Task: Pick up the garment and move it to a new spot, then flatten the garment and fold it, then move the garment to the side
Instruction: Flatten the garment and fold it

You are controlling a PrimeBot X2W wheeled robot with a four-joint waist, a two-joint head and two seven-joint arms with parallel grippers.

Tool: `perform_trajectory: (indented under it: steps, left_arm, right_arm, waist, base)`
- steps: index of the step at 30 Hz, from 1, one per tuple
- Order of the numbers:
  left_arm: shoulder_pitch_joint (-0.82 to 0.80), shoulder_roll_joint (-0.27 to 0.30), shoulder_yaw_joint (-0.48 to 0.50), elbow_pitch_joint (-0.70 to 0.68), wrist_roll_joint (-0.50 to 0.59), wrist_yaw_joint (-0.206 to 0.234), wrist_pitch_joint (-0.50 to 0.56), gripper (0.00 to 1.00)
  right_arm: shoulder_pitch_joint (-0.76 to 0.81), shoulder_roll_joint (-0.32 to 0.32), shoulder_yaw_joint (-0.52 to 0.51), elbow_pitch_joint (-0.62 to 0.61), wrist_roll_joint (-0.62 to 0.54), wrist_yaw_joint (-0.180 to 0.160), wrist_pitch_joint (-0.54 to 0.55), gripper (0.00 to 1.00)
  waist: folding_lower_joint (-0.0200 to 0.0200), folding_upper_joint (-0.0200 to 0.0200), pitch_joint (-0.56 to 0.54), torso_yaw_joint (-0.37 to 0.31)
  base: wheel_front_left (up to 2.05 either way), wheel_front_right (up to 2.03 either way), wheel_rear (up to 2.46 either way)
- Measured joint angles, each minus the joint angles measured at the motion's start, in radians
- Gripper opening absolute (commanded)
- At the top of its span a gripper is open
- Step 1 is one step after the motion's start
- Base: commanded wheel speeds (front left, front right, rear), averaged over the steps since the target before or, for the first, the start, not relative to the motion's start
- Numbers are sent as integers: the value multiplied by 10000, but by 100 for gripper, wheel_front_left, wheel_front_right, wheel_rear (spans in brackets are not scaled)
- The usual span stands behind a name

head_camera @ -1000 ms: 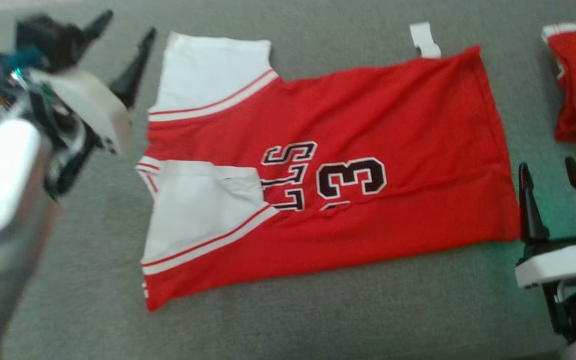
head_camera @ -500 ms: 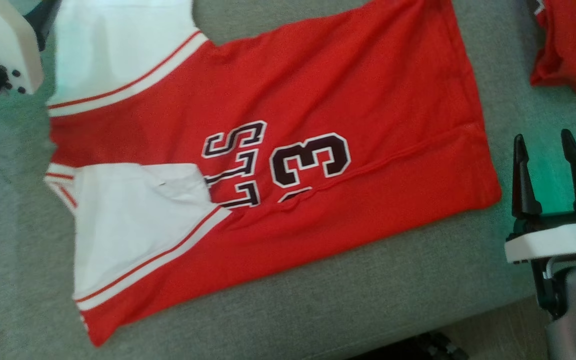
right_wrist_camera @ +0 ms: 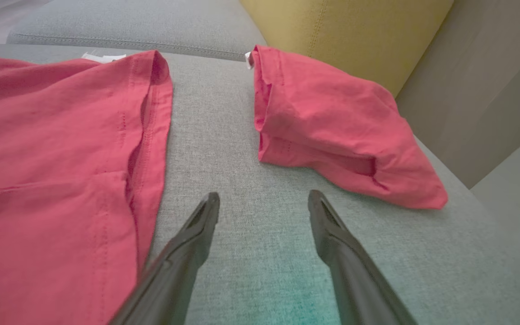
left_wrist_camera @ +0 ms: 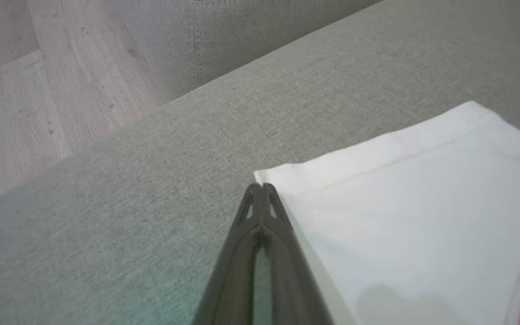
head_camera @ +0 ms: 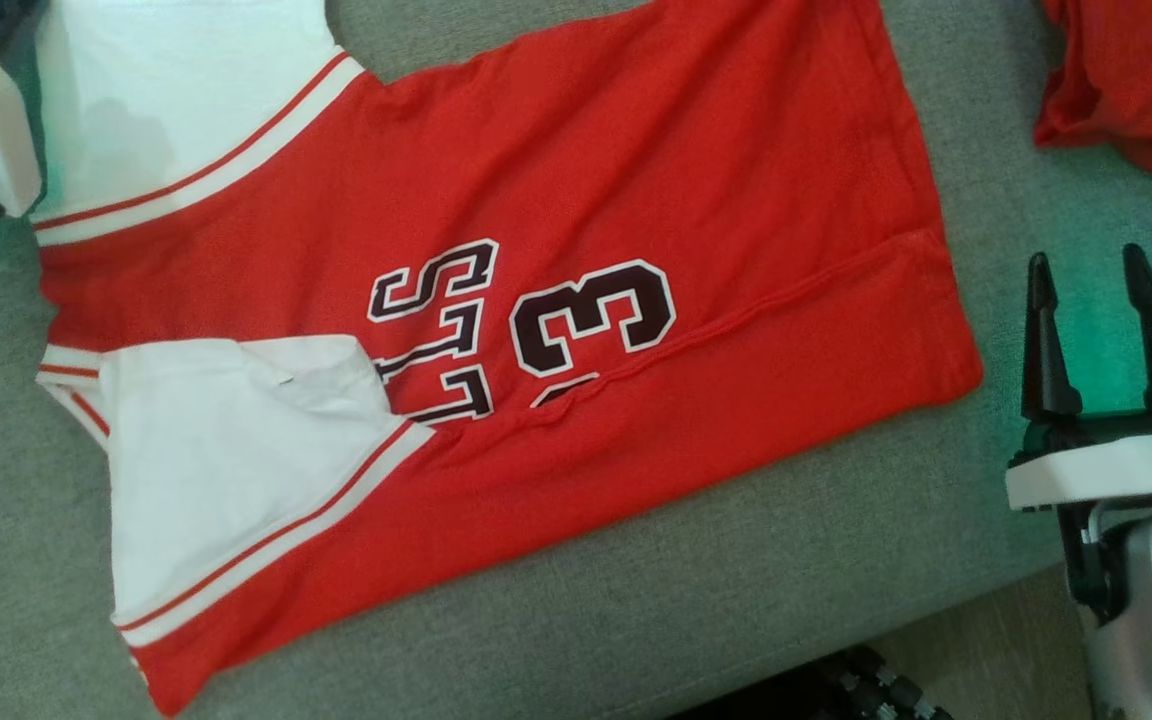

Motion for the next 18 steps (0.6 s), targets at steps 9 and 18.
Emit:
perform_trajectory:
  steps: [9,18]
  left_arm:
    - [-412,121,-1012,-290,-255,0,-1204,0]
    - [-767,-71,-2441,-1003,-700,0,-2518,0]
  right_arm:
    - [-269,-163,96,0,19,0,8,100]
    - [-2782,-1191,1756,535,1569,0,2673,100]
  waist:
    - [0,0,-277,247]
    - [-1,0,-922,1251]
  base:
    - [0,0,0]
    - [0,0,0]
